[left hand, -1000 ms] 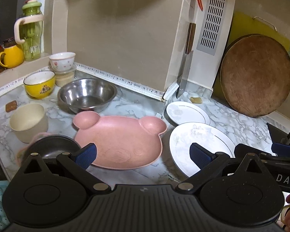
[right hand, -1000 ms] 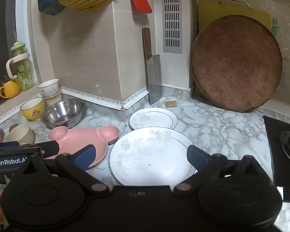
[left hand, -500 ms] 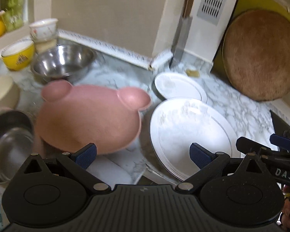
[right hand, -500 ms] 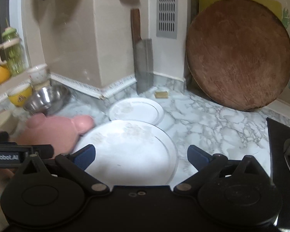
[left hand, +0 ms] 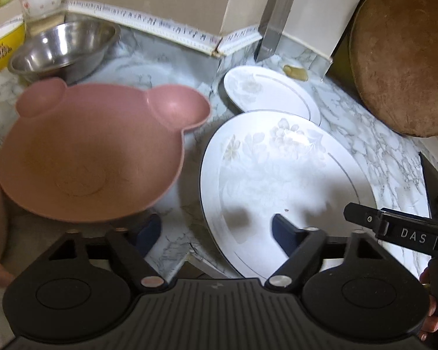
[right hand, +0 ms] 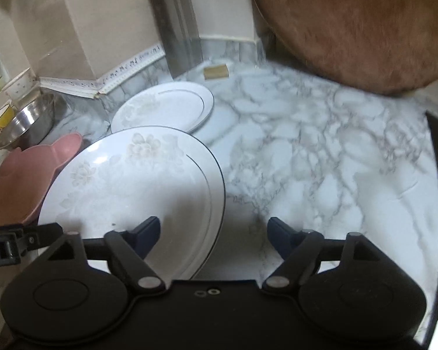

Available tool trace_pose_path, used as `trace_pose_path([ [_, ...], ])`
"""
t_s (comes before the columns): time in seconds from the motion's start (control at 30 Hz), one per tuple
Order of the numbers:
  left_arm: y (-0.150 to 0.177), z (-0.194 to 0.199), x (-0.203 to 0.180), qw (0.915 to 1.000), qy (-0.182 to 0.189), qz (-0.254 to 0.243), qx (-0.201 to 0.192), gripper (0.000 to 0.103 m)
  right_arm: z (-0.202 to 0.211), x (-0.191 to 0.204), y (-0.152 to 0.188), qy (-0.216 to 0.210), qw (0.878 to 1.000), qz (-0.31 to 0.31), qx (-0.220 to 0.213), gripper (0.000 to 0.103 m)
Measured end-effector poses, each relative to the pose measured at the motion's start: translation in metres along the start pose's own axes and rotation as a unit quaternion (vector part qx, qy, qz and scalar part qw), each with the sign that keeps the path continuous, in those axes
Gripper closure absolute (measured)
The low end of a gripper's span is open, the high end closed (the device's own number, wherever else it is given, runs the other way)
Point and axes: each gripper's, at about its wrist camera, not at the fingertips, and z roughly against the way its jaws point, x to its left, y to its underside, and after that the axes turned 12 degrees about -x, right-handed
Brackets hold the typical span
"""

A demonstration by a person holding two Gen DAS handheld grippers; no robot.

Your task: Organize plates and bowls

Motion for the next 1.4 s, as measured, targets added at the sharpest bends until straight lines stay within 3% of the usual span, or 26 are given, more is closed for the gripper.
trace_pose_path([
  [0.13,0.002,-0.008,0.001,0.9997,0.004,0.017,0.017,0.047,-0.007,-0.008,0.000,-0.011,1.000,-0.019,0.017,0.043],
  [0.27,0.002,-0.009,0.001,0.9995,0.009,0.023,0.019,0.070,-0.009,-0.013,0.002,-0.017,0.999,-0.035,0.026,0.056],
  [0.33,0.001,-0.010,0.001,0.9993,0.012,0.028,0.022,0.073,-0.009,-0.015,0.002,-0.021,0.999,-0.043,0.024,0.065],
  [0.37,0.001,-0.010,0.000,0.9993,0.012,0.025,0.023,0.080,-0.009,-0.017,0.002,-0.025,0.998,-0.051,0.024,0.067],
  [0.53,0.003,-0.008,-0.004,0.9993,0.018,0.019,0.027,0.082,-0.004,-0.017,0.002,-0.035,0.998,-0.058,0.013,0.088],
  [0.97,0.014,0.001,-0.052,0.9949,0.077,-0.057,0.030,0.083,0.043,-0.050,0.019,0.015,0.998,-0.066,-0.014,0.089],
  [1.4,0.033,0.000,-0.118,0.9772,0.153,-0.139,0.047,0.083,0.103,-0.101,0.052,0.089,0.988,-0.119,-0.030,0.089],
])
